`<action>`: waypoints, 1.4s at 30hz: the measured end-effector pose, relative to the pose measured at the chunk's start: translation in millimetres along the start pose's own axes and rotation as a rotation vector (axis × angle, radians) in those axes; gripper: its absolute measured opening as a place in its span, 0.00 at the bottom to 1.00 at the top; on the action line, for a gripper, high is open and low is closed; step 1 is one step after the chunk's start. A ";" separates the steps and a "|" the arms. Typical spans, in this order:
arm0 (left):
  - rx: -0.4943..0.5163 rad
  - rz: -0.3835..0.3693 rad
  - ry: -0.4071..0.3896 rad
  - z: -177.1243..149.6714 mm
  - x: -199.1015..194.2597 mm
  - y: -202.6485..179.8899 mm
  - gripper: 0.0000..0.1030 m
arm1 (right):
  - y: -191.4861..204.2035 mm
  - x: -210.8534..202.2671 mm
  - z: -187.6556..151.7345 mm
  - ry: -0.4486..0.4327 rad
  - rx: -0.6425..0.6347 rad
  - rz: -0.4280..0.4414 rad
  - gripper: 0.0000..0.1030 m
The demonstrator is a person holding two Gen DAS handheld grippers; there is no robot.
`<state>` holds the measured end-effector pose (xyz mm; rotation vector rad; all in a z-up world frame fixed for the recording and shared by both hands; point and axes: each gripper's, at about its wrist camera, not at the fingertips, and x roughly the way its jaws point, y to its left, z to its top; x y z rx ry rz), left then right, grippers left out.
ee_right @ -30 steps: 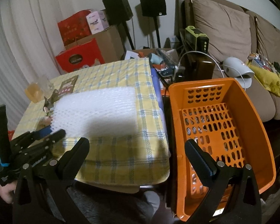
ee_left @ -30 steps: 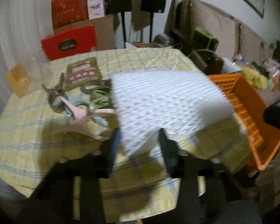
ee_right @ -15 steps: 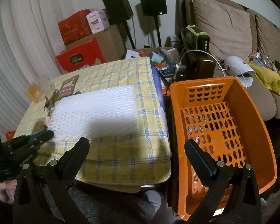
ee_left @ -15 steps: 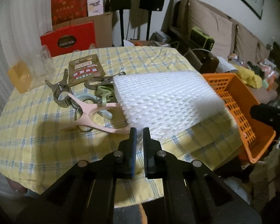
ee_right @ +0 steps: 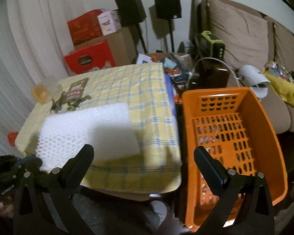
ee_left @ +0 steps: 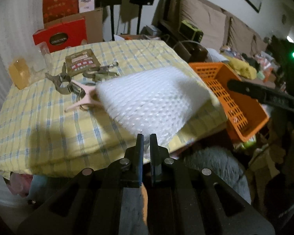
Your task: Organize objects
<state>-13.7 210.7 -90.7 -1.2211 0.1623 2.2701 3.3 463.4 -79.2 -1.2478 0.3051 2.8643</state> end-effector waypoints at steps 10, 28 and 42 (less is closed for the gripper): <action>0.057 -0.083 0.050 -26.3 -17.3 8.0 0.05 | 10.3 28.6 -10.4 0.085 0.002 0.093 1.00; -0.077 -0.018 0.004 -25.6 -11.4 34.6 0.05 | 45.4 58.9 -28.1 0.191 -0.085 0.091 0.98; -0.092 0.008 0.009 -22.0 -9.7 32.2 0.05 | 78.8 55.7 -38.5 0.202 -0.238 0.027 0.68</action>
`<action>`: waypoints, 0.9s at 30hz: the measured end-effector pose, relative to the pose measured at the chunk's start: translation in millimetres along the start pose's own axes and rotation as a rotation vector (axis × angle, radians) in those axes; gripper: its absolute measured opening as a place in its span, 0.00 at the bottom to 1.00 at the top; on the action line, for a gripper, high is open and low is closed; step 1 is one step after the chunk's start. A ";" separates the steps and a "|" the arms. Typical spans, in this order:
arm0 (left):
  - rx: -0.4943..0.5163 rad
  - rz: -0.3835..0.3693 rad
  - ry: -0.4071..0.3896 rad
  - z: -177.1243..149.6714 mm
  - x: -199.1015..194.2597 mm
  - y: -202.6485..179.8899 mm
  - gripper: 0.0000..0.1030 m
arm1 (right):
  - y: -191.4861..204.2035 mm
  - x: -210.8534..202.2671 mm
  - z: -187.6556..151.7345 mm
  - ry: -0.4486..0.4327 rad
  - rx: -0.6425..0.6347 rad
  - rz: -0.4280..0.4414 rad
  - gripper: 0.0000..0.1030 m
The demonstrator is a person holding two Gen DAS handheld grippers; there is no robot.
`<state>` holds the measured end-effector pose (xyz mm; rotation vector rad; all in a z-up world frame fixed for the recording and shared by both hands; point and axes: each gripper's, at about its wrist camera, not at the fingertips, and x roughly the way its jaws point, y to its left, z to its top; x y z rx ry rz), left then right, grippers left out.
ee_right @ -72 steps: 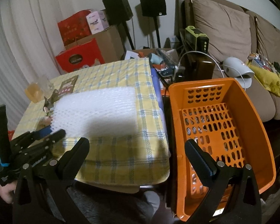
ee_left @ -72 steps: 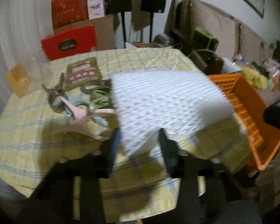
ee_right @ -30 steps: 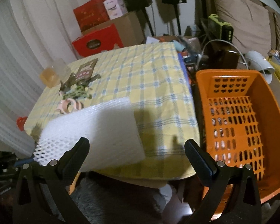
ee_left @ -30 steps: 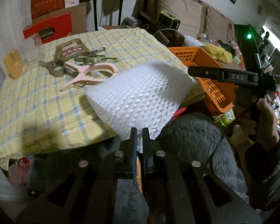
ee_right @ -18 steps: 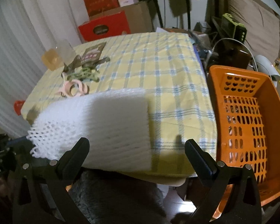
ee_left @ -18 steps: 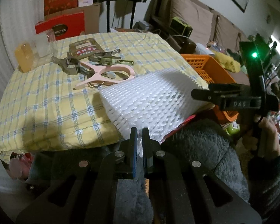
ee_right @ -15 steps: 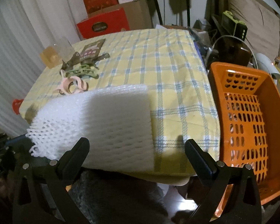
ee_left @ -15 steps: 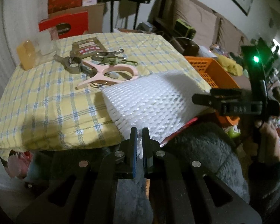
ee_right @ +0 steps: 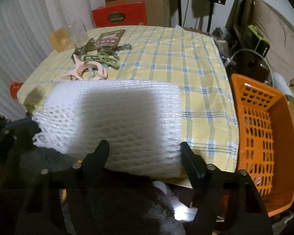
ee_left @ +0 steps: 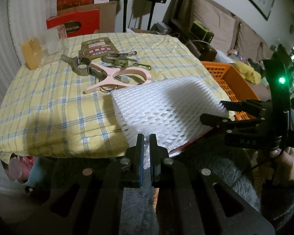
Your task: Organize objects
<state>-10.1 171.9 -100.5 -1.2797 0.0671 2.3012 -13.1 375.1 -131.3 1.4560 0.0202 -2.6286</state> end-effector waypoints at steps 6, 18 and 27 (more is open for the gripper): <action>-0.008 0.018 -0.011 4.1 -1.0 3.1 0.05 | -7.2 -8.7 1.4 -0.002 -0.002 -0.027 0.28; -0.030 0.031 -0.066 20.6 -11.0 6.7 0.05 | -10.0 -30.6 5.0 -0.057 0.033 0.001 0.14; -0.003 0.030 -0.071 27.9 -15.3 -1.7 0.05 | -26.5 -45.0 5.8 0.011 0.101 0.065 0.15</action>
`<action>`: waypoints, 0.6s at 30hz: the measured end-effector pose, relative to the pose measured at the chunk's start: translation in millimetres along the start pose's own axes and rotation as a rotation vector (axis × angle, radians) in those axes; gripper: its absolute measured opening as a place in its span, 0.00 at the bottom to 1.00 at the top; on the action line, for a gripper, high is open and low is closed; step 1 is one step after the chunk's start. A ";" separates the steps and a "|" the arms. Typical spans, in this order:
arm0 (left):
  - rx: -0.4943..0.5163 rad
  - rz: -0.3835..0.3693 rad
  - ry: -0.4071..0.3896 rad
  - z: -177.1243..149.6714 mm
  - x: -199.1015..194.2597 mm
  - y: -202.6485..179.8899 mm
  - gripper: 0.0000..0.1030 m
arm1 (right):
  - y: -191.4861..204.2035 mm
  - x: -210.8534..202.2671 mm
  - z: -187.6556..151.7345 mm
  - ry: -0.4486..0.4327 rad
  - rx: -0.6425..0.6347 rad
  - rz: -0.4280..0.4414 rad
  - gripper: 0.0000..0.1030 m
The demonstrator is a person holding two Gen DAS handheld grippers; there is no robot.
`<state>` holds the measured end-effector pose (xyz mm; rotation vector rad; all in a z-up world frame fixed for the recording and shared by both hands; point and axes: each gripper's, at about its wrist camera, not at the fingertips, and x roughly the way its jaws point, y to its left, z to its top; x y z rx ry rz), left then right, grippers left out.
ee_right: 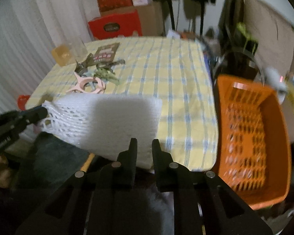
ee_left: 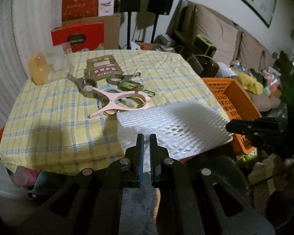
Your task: Organize objects
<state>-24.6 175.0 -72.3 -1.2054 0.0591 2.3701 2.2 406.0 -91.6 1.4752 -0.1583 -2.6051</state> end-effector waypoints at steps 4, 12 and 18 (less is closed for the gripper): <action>0.004 -0.004 0.031 -3.3 5.2 1.8 0.05 | -10.3 0.3 -1.7 0.041 0.049 0.031 0.17; -0.016 -0.039 0.090 -13.9 4.5 11.9 0.16 | -12.3 5.5 -7.1 0.114 0.039 0.059 0.17; -0.051 -0.091 0.091 -5.2 -9.5 20.5 0.56 | -33.5 2.0 -9.3 0.134 0.083 0.081 0.18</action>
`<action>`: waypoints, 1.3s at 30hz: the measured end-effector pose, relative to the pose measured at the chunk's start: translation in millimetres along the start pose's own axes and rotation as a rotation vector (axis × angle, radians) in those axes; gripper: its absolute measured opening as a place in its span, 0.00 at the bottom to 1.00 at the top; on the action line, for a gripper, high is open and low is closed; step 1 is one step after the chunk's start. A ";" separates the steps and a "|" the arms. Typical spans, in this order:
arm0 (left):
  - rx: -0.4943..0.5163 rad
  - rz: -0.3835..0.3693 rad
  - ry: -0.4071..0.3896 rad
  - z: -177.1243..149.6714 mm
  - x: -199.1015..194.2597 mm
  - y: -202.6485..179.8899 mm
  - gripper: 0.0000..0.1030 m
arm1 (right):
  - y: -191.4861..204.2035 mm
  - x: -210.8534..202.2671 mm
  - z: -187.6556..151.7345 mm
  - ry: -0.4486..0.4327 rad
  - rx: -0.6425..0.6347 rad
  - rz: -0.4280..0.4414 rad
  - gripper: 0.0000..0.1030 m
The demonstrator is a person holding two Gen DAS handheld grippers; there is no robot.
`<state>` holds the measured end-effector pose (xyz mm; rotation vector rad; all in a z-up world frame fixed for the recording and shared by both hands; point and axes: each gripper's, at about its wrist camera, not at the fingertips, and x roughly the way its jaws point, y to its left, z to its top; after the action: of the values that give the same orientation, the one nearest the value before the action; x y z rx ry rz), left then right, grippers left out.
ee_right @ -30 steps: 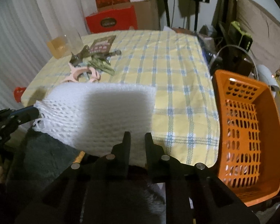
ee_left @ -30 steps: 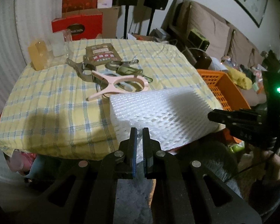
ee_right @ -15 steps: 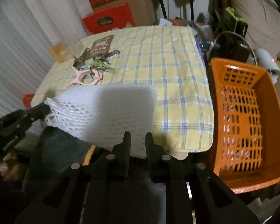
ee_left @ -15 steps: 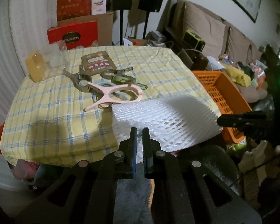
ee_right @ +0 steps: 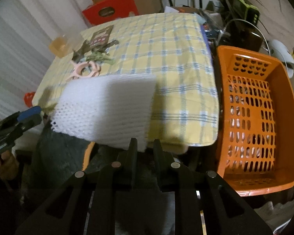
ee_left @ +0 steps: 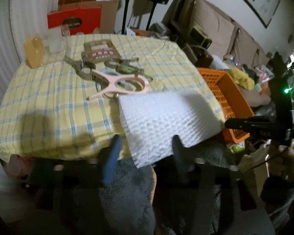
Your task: Organize objects
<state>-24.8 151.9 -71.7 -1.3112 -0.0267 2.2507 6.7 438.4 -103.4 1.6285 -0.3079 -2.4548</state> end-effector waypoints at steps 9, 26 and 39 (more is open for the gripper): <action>-0.112 0.016 0.009 17.9 32.0 6.1 0.70 | -36.3 -3.1 5.0 -0.049 0.159 0.089 0.36; -0.099 0.049 0.085 6.9 78.5 -14.0 0.07 | -17.5 12.9 4.2 -0.024 0.103 0.072 0.48; -0.021 0.028 0.056 -2.2 58.6 -24.6 0.03 | -1.1 16.1 8.8 -0.092 0.070 0.052 0.79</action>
<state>-35.2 199.0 -113.2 -1.3936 -0.0118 2.2411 -7.6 435.9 -114.6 1.5156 -0.4487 -2.5114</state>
